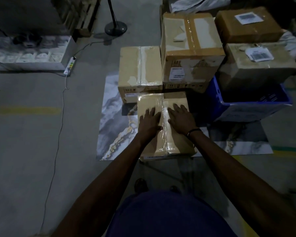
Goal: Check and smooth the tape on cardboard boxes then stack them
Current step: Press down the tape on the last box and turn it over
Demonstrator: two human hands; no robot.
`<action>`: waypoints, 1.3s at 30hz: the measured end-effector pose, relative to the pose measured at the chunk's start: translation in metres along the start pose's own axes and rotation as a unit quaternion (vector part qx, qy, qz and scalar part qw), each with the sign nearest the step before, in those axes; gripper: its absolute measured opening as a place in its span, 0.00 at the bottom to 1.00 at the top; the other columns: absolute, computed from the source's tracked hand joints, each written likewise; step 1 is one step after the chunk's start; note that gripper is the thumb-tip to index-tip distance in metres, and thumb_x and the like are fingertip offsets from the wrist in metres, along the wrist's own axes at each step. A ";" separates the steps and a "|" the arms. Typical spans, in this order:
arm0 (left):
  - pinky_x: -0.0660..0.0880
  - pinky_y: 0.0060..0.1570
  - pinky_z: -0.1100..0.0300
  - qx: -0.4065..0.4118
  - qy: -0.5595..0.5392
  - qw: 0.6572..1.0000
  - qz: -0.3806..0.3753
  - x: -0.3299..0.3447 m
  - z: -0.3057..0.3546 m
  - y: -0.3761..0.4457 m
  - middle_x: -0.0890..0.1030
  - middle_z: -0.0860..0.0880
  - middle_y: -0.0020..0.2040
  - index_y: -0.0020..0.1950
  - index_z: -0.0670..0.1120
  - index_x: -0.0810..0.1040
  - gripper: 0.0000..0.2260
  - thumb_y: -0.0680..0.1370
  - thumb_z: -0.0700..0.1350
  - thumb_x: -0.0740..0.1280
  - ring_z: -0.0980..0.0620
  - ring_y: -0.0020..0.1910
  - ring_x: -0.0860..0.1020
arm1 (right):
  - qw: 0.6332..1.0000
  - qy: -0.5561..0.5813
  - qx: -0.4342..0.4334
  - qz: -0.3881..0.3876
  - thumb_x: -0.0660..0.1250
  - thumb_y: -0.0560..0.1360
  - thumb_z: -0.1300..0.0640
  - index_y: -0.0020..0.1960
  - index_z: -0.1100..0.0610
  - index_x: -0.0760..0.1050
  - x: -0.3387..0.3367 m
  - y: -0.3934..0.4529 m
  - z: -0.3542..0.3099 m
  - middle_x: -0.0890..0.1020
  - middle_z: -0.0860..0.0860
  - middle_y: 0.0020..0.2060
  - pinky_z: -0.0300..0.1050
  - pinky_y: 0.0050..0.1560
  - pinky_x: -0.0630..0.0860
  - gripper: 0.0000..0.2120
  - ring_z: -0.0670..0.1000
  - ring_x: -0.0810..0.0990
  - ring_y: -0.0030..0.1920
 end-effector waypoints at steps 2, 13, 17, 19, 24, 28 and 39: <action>0.57 0.76 0.34 0.002 -0.017 1.000 -0.009 -0.002 0.001 -0.004 0.53 0.43 0.83 0.80 0.50 0.63 0.34 0.78 0.53 0.72 0.37 0.81 0.49 | 1.000 0.012 0.004 -0.004 0.60 0.83 0.46 0.82 0.51 0.55 0.000 -0.001 -0.001 0.54 0.56 0.82 0.61 0.76 0.63 0.31 0.62 0.54 0.80; 0.62 0.74 0.40 -0.004 -0.060 0.996 0.060 0.002 0.005 -0.054 0.65 0.43 0.79 0.70 0.44 0.77 0.16 0.82 0.45 0.66 0.40 0.80 0.59 | 0.999 0.042 -0.012 0.004 0.61 0.84 0.51 0.83 0.53 0.54 0.028 -0.049 -0.004 0.53 0.57 0.82 0.58 0.78 0.59 0.31 0.62 0.50 0.81; 0.66 0.72 0.40 -0.009 -0.053 0.996 0.070 0.011 0.007 -0.062 0.69 0.44 0.78 0.64 0.46 0.80 0.14 0.81 0.49 0.68 0.40 0.78 0.63 | 0.997 0.074 -0.015 -0.008 0.62 0.84 0.51 0.82 0.53 0.55 0.024 -0.054 -0.003 0.52 0.56 0.82 0.56 0.78 0.59 0.30 0.62 0.50 0.82; 0.66 0.71 0.38 -0.016 -0.069 0.996 0.062 0.025 0.009 -0.072 0.69 0.44 0.78 0.61 0.48 0.79 0.13 0.79 0.52 0.69 0.40 0.78 0.63 | 0.997 0.075 -0.023 -0.017 0.63 0.84 0.51 0.82 0.53 0.57 0.025 -0.065 -0.005 0.53 0.56 0.82 0.56 0.76 0.61 0.30 0.62 0.51 0.81; 0.56 0.75 0.45 -0.019 -0.066 0.996 0.059 0.042 0.013 -0.082 0.62 0.46 0.81 0.74 0.50 0.73 0.20 0.81 0.50 0.67 0.41 0.81 0.56 | 0.999 0.035 -0.034 -0.010 0.62 0.83 0.50 0.82 0.52 0.55 0.044 -0.081 -0.009 0.52 0.57 0.83 0.58 0.74 0.65 0.31 0.63 0.49 0.81; 0.56 0.76 0.45 -0.016 -0.056 0.997 0.055 0.040 0.014 -0.085 0.62 0.46 0.81 0.74 0.49 0.73 0.20 0.83 0.51 0.65 0.42 0.81 0.56 | 0.997 0.049 -0.054 -0.009 0.62 0.84 0.50 0.82 0.54 0.56 0.044 -0.083 -0.008 0.52 0.58 0.82 0.58 0.76 0.60 0.30 0.64 0.49 0.81; 0.63 0.74 0.38 0.023 -0.106 0.991 0.084 0.060 -0.010 -0.151 0.59 0.52 0.82 0.79 0.53 0.67 0.26 0.82 0.41 0.66 0.48 0.83 0.48 | 0.980 0.155 -0.102 0.073 0.68 0.80 0.49 0.78 0.52 0.67 0.068 -0.142 0.022 0.61 0.56 0.80 0.57 0.81 0.51 0.28 0.61 0.53 0.81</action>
Point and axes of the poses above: each hand's wrist, its own y-axis towards the middle knuckle, its own x-axis out of the palm, z = x × y, the point moved 9 cm from there along y, towards the middle knuckle
